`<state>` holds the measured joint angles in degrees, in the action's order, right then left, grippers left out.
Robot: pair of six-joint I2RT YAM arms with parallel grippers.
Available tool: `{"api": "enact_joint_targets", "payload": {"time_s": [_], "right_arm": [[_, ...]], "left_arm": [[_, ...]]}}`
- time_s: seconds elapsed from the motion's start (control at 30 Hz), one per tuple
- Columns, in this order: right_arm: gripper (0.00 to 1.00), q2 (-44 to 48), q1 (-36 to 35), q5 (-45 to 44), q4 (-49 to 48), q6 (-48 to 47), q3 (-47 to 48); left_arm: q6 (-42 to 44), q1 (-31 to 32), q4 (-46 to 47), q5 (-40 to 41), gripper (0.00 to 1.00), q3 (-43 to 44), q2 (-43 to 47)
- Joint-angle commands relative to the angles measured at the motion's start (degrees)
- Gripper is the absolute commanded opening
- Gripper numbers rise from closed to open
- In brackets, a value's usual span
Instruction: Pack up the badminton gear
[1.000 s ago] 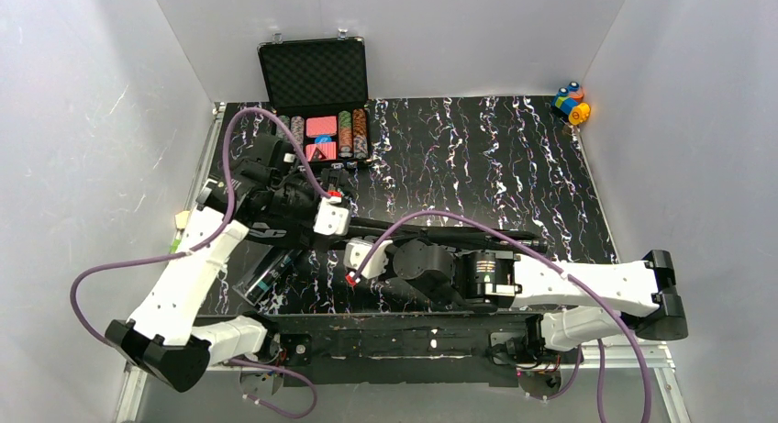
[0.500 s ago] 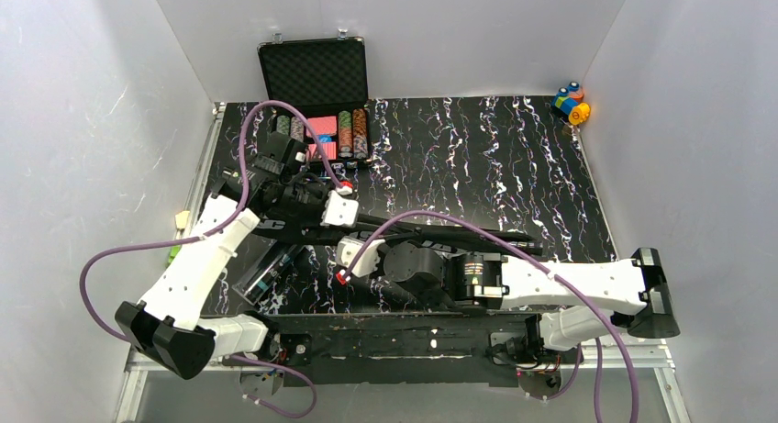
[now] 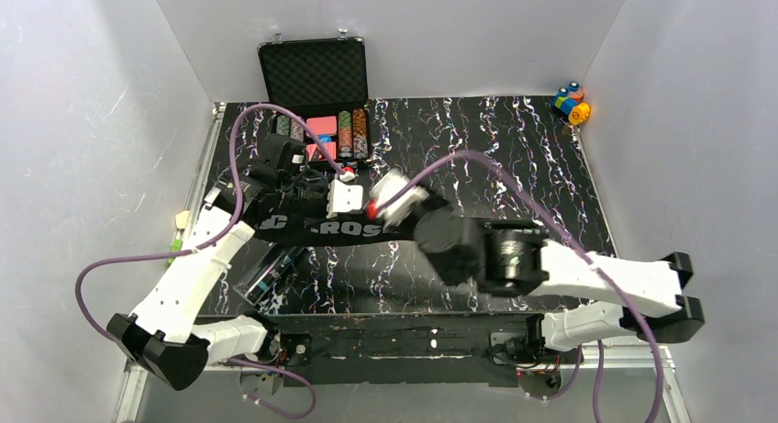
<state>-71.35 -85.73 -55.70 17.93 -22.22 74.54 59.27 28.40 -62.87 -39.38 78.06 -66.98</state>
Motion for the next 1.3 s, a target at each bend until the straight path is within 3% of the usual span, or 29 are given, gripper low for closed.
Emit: {"api": "enact_joint_targets", "payload": {"time_s": [0.0,0.2,0.27,0.4,0.57,0.8,0.97,1.27], "right_arm": [[0.57,6.97,8.44,-5.93,9.97,19.48,11.13],[0.6,14.77,21.7,0.59,19.95,37.4,17.3],[0.48,18.94,24.57,-0.55,22.17,43.38,15.7],[0.02,23.14,30.86,2.21,28.36,52.31,11.1],[0.01,17.68,44.53,18.28,33.7,55.16,12.28],[0.01,20.97,70.65,44.46,26.44,61.92,7.22],[0.01,26.03,75.29,47.41,27.15,65.27,0.91],[0.01,29.39,76.14,52.91,27.83,67.37,-5.16]], "left_arm": [[-6.79,-0.1,3.6,-0.21,0.0,-1.02,3.64],[-11.52,-0.23,5.52,1.84,0.0,-2.44,4.89],[-12.53,-0.65,6.37,2.05,0.0,-3.05,5.83],[-13.25,-0.97,7.84,2.59,0.0,-3.96,7.63],[-14.32,-1.7,7.66,1.97,0.0,-3.48,8.26],[-16.89,-2.53,9.0,3.34,0.0,-4.99,8.66],[-16.89,-2.74,9.59,3.97,0.0,-5.2,8.45],[-17.07,-2.7,9.87,3.02,0.0,-4.8,8.11]]}}
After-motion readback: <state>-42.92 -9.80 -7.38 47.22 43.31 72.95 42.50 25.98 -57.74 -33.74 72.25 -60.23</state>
